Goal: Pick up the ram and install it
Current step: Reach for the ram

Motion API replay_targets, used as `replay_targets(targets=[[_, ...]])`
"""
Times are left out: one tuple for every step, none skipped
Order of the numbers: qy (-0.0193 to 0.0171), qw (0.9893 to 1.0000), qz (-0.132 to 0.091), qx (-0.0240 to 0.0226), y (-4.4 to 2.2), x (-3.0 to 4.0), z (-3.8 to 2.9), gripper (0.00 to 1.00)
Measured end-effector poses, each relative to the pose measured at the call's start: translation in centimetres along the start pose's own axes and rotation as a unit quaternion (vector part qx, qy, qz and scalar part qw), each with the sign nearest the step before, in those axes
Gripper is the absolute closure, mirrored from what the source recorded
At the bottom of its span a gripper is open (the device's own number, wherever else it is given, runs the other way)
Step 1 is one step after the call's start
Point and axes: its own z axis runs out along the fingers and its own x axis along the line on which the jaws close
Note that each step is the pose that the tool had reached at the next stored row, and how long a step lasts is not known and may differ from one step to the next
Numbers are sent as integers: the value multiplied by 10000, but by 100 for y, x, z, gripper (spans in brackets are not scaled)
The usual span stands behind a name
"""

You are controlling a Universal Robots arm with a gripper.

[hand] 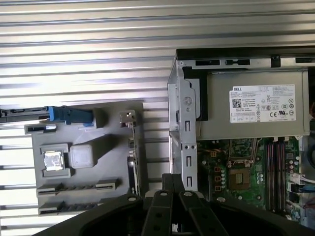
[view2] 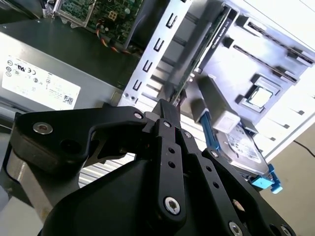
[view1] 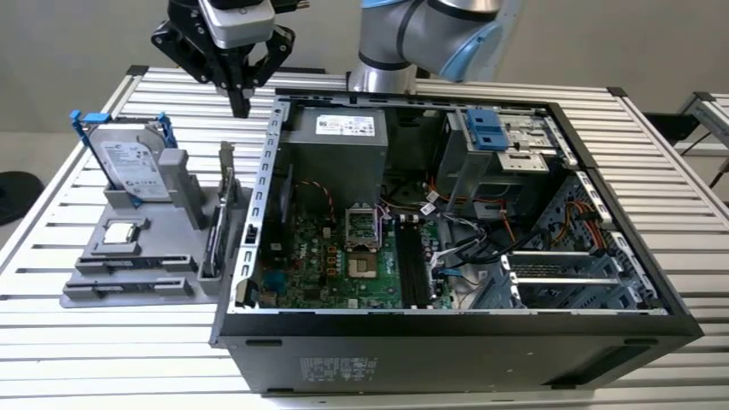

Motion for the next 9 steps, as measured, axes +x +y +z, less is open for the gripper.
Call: replay_targets(targets=[[0,10000,0,0,-1,11,0,100],[0,10000,-1,0,-1,22,0,100],[0,10000,-1,0,-2,33,-1,100],[0,10000,-2,0,-3,45,-1,100],[0,10000,-2,-1,-4,56,-1,100],[0,10000,-2,0,-4,66,-1,100],[0,10000,-3,0,-5,77,-1,100],[0,10000,-3,0,-6,88,-2,100],[0,10000,-3,0,-6,100,-2,100]])
